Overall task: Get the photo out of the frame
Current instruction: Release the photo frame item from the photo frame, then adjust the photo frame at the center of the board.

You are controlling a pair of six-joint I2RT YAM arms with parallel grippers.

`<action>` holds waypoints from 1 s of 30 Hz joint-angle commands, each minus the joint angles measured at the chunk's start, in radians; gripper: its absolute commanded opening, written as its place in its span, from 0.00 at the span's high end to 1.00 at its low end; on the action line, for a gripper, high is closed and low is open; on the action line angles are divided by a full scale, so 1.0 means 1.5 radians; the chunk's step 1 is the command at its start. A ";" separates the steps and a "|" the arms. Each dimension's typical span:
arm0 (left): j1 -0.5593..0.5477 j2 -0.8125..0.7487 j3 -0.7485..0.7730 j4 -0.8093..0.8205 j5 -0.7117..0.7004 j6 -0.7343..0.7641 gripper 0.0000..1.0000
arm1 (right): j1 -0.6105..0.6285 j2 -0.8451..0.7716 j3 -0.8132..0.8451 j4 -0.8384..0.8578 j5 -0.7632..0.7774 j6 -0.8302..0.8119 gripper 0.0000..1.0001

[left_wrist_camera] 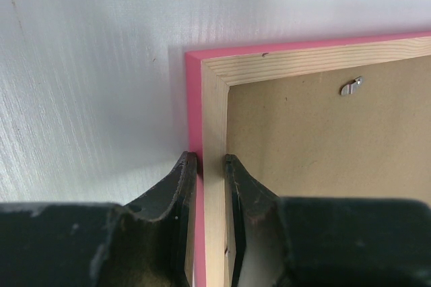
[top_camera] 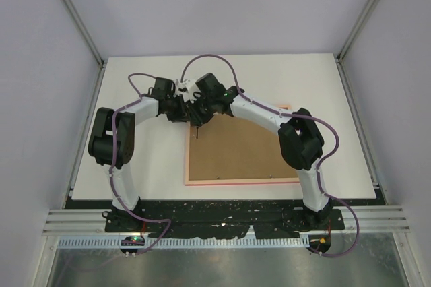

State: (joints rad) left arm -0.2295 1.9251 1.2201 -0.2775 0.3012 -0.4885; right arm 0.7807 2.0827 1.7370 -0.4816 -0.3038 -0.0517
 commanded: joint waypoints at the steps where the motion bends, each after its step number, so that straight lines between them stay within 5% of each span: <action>1: 0.012 -0.008 -0.011 0.002 -0.046 0.014 1.00 | 0.008 -0.058 -0.005 -0.022 0.014 -0.030 0.92; 10: 0.013 -0.003 0.000 -0.003 -0.033 0.012 1.00 | -0.015 -0.248 -0.165 -0.002 0.021 -0.124 0.92; 20: -0.013 0.034 0.098 -0.085 -0.083 0.075 0.98 | -0.254 -0.462 -0.361 0.017 -0.032 -0.119 0.92; 27: -0.027 0.122 0.268 -0.196 -0.104 0.093 0.98 | -0.371 -0.569 -0.510 0.091 0.114 -0.068 0.92; 30: -0.030 0.172 0.374 -0.244 -0.111 0.084 0.91 | -0.401 -0.610 -0.530 0.099 0.175 -0.060 0.92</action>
State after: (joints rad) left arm -0.2680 2.1258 1.6093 -0.5430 0.1719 -0.3759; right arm 0.2222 1.2736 0.9565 -0.4274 -0.1883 -0.1780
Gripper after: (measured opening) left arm 0.205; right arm 0.316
